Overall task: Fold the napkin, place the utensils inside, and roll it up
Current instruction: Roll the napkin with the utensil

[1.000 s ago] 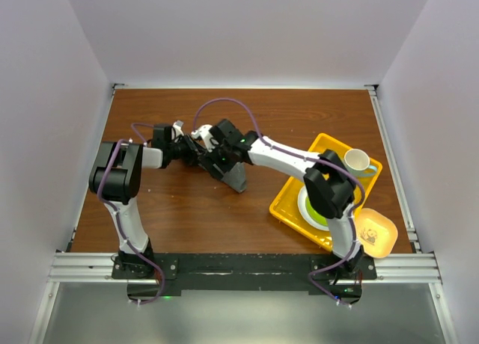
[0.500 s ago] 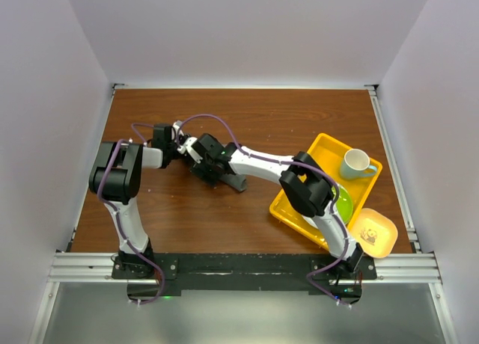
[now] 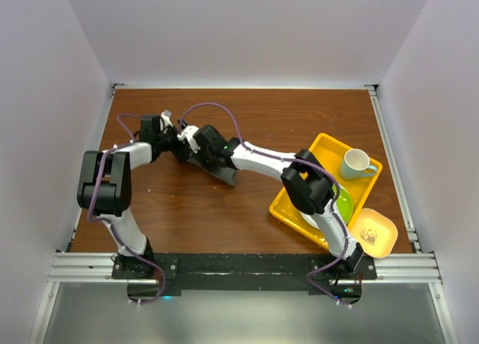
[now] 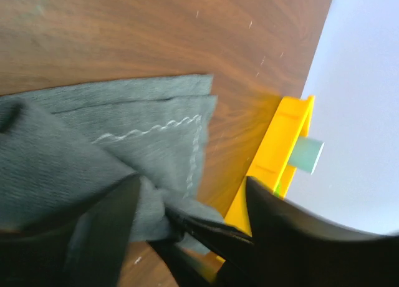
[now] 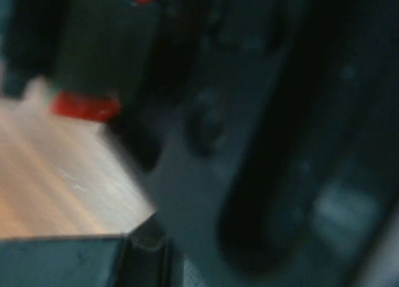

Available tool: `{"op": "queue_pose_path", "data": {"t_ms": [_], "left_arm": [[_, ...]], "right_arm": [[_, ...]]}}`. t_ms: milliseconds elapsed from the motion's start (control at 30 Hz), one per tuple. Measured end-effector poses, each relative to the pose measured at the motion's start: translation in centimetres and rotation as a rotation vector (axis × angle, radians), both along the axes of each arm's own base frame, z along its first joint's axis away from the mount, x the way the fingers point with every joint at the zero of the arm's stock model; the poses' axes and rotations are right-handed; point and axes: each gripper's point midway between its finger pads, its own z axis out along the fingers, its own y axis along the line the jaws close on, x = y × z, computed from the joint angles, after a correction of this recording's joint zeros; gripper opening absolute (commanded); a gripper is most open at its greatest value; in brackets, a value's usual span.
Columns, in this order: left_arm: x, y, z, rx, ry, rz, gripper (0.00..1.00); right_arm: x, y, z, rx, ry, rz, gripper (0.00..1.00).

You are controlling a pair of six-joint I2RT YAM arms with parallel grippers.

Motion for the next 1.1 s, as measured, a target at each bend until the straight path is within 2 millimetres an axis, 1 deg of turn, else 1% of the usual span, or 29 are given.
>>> {"op": "queue_pose_path", "data": {"t_ms": [67,133,167,200,267,367,433,533,667,767,933,967,1100], "left_arm": [[0.8,1.1,1.2,0.027,-0.032,0.015,0.84],[1.3,1.8,2.2,0.061,-0.057,0.036,0.78],[1.4,2.1,2.5,0.072,-0.062,0.046,0.72],[1.4,2.3,2.7,0.077,-0.064,0.053,0.70],[1.4,2.5,3.3,0.071,-0.075,0.062,0.65],[1.2,2.5,4.6,0.061,-0.114,0.070,0.64],[1.2,2.5,5.5,0.055,-0.136,0.076,0.64],[1.5,2.5,6.4,0.048,-0.167,0.079,0.63],[1.6,2.4,6.6,0.034,-0.169,0.087,0.56],[1.4,2.2,6.4,0.019,-0.166,0.090,0.51],[0.2,1.5,4.9,-0.003,-0.116,0.084,0.49],[0.0,1.4,4.7,-0.001,-0.107,0.082,0.50],[-0.7,1.6,3.9,0.075,-0.055,0.080,0.52]], "right_arm": [[0.5,1.4,1.4,0.088,0.009,0.014,0.11],[0.5,2.5,2.3,0.169,0.058,0.037,0.11],[0.4,2.8,2.6,0.206,0.093,0.043,0.11],[0.4,2.7,2.7,0.243,0.140,0.039,0.11],[0.3,1.9,2.2,0.294,0.248,0.008,0.11],[1.1,-0.2,0.5,0.348,0.408,-0.067,0.11],[1.6,-1.2,-0.3,0.394,0.498,-0.103,0.11],[1.7,-1.8,-0.3,0.437,0.566,-0.121,0.11],[0.6,-1.4,-0.4,0.455,0.621,-0.110,0.12],[-0.1,-0.9,-0.5,0.466,0.656,-0.099,0.12],[-0.3,-0.7,-0.6,0.472,0.678,-0.095,0.12],[-0.3,-0.7,-0.6,0.474,0.682,-0.093,0.11],[-0.4,-0.6,-0.6,0.479,0.692,-0.094,0.11]]}}
